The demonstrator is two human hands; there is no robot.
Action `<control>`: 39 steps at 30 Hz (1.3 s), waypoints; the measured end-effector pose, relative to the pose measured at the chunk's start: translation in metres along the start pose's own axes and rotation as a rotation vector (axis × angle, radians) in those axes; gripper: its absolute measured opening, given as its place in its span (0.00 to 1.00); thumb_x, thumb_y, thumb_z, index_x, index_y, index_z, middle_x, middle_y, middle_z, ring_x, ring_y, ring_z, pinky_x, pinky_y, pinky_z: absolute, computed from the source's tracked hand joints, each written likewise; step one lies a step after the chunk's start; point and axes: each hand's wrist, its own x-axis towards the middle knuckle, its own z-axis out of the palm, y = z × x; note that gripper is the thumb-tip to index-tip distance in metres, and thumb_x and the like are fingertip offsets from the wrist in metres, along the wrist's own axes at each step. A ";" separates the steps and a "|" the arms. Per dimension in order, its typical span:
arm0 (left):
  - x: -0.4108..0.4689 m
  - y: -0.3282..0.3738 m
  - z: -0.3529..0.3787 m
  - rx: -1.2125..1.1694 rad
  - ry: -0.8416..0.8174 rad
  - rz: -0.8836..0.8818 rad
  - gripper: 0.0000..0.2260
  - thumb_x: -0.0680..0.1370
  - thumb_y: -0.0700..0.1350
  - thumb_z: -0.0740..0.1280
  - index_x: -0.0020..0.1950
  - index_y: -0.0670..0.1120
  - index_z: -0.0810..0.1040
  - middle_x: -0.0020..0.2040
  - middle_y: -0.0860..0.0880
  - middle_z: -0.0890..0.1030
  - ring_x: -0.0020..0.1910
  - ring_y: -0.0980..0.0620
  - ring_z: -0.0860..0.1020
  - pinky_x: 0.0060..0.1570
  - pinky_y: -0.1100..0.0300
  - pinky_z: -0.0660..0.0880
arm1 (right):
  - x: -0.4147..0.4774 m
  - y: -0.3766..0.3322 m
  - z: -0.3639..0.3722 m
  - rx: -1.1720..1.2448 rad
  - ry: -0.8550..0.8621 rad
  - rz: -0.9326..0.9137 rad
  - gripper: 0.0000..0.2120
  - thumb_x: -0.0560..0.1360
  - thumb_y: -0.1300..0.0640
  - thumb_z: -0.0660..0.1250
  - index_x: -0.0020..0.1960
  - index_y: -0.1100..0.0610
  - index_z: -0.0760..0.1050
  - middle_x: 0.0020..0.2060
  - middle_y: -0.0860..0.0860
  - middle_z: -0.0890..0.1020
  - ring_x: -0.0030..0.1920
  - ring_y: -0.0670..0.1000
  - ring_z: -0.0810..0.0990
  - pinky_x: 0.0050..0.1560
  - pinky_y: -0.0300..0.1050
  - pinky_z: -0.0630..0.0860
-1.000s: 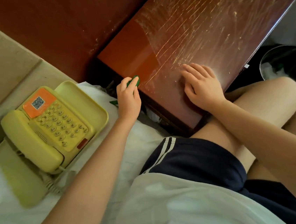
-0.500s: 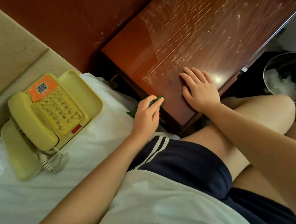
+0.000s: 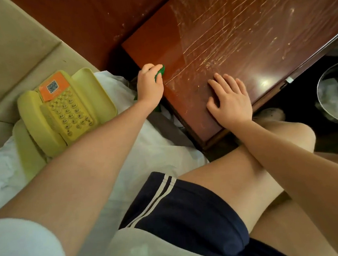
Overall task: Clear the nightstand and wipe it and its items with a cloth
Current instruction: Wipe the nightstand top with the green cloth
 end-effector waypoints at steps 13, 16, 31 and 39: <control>-0.065 -0.005 0.011 -0.034 -0.007 0.323 0.13 0.77 0.33 0.61 0.59 0.37 0.79 0.54 0.40 0.79 0.56 0.42 0.75 0.56 0.64 0.65 | -0.001 0.000 0.001 -0.016 0.032 -0.008 0.23 0.78 0.51 0.56 0.72 0.55 0.67 0.72 0.53 0.66 0.74 0.56 0.59 0.74 0.51 0.48; -0.101 -0.004 0.013 -0.080 -0.032 0.447 0.12 0.77 0.34 0.61 0.58 0.36 0.80 0.52 0.39 0.79 0.54 0.44 0.74 0.56 0.63 0.68 | 0.000 -0.002 0.003 0.002 0.068 -0.012 0.24 0.75 0.51 0.54 0.70 0.56 0.70 0.70 0.54 0.69 0.72 0.57 0.63 0.73 0.54 0.53; -0.021 -0.014 -0.012 -0.106 0.019 0.158 0.14 0.81 0.38 0.58 0.65 0.40 0.74 0.62 0.44 0.73 0.61 0.46 0.69 0.55 0.73 0.57 | -0.002 0.000 0.000 -0.016 0.032 -0.006 0.23 0.77 0.52 0.55 0.71 0.55 0.69 0.71 0.53 0.68 0.73 0.56 0.61 0.73 0.50 0.49; -0.010 -0.015 0.007 -0.019 0.013 0.253 0.15 0.80 0.35 0.58 0.66 0.37 0.73 0.59 0.41 0.76 0.61 0.42 0.69 0.58 0.58 0.68 | -0.001 -0.002 -0.002 -0.053 -0.008 -0.006 0.25 0.76 0.50 0.51 0.71 0.55 0.68 0.72 0.53 0.67 0.73 0.56 0.60 0.73 0.52 0.50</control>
